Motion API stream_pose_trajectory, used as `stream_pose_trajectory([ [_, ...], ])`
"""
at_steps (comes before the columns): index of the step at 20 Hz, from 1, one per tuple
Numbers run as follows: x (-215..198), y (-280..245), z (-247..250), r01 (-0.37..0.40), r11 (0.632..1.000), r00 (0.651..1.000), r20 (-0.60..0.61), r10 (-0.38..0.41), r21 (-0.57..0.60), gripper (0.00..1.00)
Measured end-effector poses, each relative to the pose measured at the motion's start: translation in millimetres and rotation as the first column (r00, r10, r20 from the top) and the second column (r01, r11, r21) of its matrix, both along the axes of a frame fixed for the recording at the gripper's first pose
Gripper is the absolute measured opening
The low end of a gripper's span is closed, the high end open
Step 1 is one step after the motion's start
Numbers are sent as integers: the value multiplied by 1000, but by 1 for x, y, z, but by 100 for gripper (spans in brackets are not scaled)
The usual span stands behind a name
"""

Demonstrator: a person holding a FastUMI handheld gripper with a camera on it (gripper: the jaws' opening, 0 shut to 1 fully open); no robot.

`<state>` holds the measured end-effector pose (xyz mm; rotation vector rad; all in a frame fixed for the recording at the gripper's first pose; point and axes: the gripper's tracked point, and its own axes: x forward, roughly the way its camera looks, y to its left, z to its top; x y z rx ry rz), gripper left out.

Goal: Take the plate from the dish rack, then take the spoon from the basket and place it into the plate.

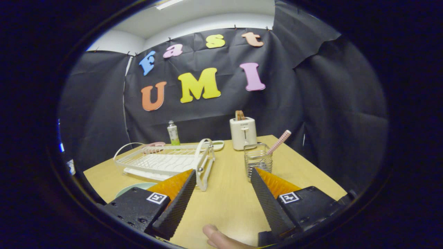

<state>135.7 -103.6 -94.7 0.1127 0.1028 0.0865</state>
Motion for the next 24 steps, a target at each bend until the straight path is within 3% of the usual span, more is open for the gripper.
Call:
stream_pose_trajectory([
  [6, 62, -57, 19, 30, 995, 999, 38, -33, 92, 100],
  [14, 131, -80, 11, 111, 994, 994, 11, -111, 13, 90],
  [17, 142, -72, 3, 120, 993, 991, -60, -118, 17, 61],
  [18, 148, -72, 4, 125, 992, 990, -66, -124, 12, 56],
  [20, 148, -59, 13, 72, 997, 996, -52, -71, 20, 32],
  [22, 145, -49, 17, 42, 999, 998, -42, -41, 16, 23],
  [24, 146, -51, 23, 72, 997, 997, -32, -73, -25, 19],
])
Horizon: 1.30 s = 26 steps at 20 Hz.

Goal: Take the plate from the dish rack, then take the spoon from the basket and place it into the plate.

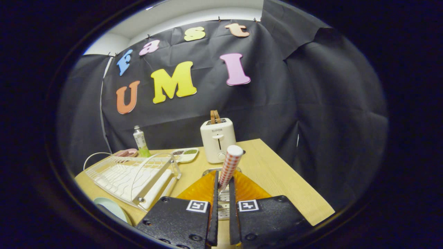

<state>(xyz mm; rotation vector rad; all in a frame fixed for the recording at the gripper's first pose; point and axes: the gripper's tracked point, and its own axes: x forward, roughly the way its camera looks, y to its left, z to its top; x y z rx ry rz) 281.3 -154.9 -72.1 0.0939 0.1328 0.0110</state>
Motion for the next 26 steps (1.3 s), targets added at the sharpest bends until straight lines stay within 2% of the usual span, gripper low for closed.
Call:
stream_pose_trajectory([
  [1, -1, -3, 3, 24, 999, 1000, 6, -24, -26, 16],
  [4, -12, 3, 18, 30, 999, 1000, 5, -29, -24, 15],
  [9, -39, 6, 71, 92, 995, 991, 104, -86, -49, 16],
  [13, -75, 36, 109, 74, 996, 987, 148, -67, -41, 16],
  [19, -140, 104, 135, -16, 1000, 990, 141, 19, -20, 16],
  [22, -167, 149, 122, -98, 995, 991, 87, 99, -17, 15],
  [26, -198, 222, 90, -252, 968, 967, 38, 251, 7, 16],
])
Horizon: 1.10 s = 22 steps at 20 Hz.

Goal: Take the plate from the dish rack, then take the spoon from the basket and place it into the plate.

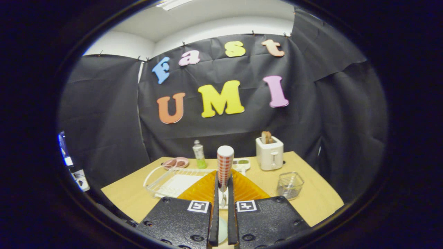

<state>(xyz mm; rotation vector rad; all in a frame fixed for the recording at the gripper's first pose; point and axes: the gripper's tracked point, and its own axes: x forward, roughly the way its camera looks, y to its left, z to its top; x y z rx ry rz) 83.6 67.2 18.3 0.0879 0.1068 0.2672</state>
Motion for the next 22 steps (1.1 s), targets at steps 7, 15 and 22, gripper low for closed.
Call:
stream_pose_trajectory([
  [7, -15, 64, -75, 53, 998, 996, -76, -56, -40, 16],
  [15, -16, 117, -139, 3, 996, 982, -187, -19, -88, 17],
  [22, -21, 119, -140, 14, 988, 985, -168, -40, -155, 22],
])
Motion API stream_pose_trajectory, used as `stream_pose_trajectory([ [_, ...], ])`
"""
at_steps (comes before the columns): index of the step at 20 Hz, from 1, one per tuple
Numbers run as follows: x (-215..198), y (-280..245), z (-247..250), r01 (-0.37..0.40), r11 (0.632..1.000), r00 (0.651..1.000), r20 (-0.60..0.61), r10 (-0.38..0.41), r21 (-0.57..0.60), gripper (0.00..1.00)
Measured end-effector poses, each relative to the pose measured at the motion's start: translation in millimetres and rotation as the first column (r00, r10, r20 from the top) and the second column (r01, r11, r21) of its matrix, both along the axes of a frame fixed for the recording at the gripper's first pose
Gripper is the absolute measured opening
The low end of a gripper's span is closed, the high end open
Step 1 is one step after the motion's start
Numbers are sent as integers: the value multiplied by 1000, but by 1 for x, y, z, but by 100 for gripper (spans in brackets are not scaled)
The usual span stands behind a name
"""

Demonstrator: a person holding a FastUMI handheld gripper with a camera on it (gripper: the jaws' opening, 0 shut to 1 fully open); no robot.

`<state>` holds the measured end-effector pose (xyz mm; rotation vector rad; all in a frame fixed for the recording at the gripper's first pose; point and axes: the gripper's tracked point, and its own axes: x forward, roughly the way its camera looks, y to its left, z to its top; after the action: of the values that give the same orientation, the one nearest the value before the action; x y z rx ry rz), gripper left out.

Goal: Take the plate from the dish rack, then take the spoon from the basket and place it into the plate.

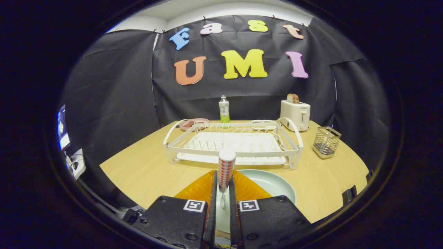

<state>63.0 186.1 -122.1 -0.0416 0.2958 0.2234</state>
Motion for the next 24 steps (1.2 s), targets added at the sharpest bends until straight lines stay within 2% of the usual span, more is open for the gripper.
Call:
stream_pose_trajectory([
  [5, 3, -24, 13, 61, 998, 998, 0, -61, -23, 81],
  [8, -2, -42, 32, 90, 996, 996, 31, -89, -11, 85],
  [13, -23, -73, 62, 129, 992, 985, 117, -127, -5, 98],
  [17, -42, -99, 84, 156, 988, 976, 150, -157, 21, 99],
  [21, -64, -133, 108, 222, 974, 954, 199, -224, 34, 100],
  [24, -84, -137, 130, 194, 976, 950, 228, -213, 104, 100],
])
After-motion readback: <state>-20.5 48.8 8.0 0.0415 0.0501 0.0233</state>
